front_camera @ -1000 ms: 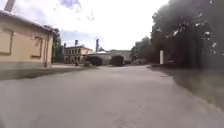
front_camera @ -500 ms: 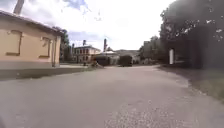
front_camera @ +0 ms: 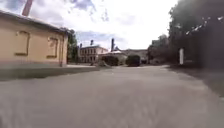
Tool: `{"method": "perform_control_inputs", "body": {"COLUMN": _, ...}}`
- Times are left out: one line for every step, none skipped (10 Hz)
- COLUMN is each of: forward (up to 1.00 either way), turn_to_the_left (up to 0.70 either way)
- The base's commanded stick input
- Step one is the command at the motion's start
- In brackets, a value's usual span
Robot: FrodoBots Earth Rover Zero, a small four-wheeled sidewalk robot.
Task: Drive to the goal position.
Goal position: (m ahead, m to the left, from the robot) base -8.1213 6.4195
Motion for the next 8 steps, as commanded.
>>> {"method": "perform_control_inputs", "body": {"forward": 0.70, "turn_to_the_left": 0.27}}
{"method": "perform_control_inputs", "body": {"forward": 0.70, "turn_to_the_left": 0.27}}
{"method": "perform_control_inputs", "body": {"forward": 0.70, "turn_to_the_left": 0.27}}
{"method": "perform_control_inputs", "body": {"forward": 0.70, "turn_to_the_left": 0.27}}
{"method": "perform_control_inputs", "body": {"forward": 0.70, "turn_to_the_left": 0.27}}
{"method": "perform_control_inputs", "body": {"forward": 0.70, "turn_to_the_left": 0.27}}
{"method": "perform_control_inputs", "body": {"forward": 0.70, "turn_to_the_left": 0.27}}
{"method": "perform_control_inputs", "body": {"forward": 0.70, "turn_to_the_left": 0.27}}
